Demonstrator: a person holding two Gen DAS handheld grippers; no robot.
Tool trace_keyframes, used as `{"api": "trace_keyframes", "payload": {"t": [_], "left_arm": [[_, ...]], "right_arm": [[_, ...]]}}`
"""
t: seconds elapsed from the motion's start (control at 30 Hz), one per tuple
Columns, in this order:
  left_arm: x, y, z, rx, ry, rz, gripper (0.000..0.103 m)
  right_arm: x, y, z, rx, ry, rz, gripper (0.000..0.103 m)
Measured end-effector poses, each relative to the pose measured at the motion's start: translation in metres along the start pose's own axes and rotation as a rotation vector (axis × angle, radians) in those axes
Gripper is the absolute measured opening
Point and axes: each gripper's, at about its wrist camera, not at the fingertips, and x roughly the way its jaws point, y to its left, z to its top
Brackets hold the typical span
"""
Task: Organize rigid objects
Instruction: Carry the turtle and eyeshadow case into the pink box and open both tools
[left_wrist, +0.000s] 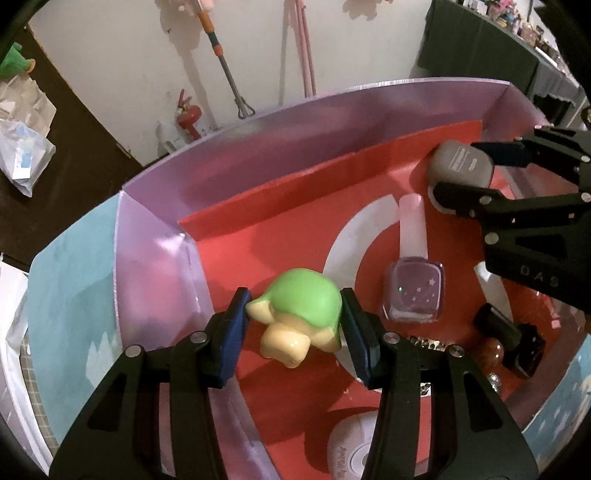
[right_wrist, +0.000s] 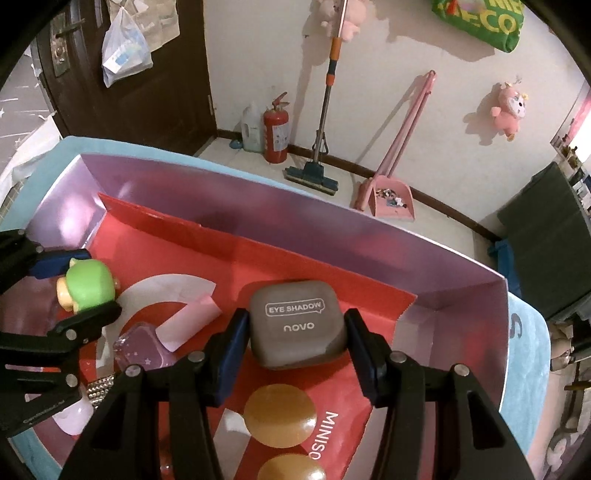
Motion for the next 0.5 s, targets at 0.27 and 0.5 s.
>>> {"api": "trace_keyframes", "payload": {"t": [0.27,0.5], "left_arm": [[0.0030,0.0019,0.0057,0.004,0.008,0.004,0.047],[-0.0026,-0.0002,0.0039,0.001,0.007,0.000,0.047]], "right_arm": [[0.0066,0.0002,-0.0004,-0.004,0.025,0.005,0.055],[0.0067,0.0011,-0.0002,-0.007,0.029,0.003,0.055]]}}
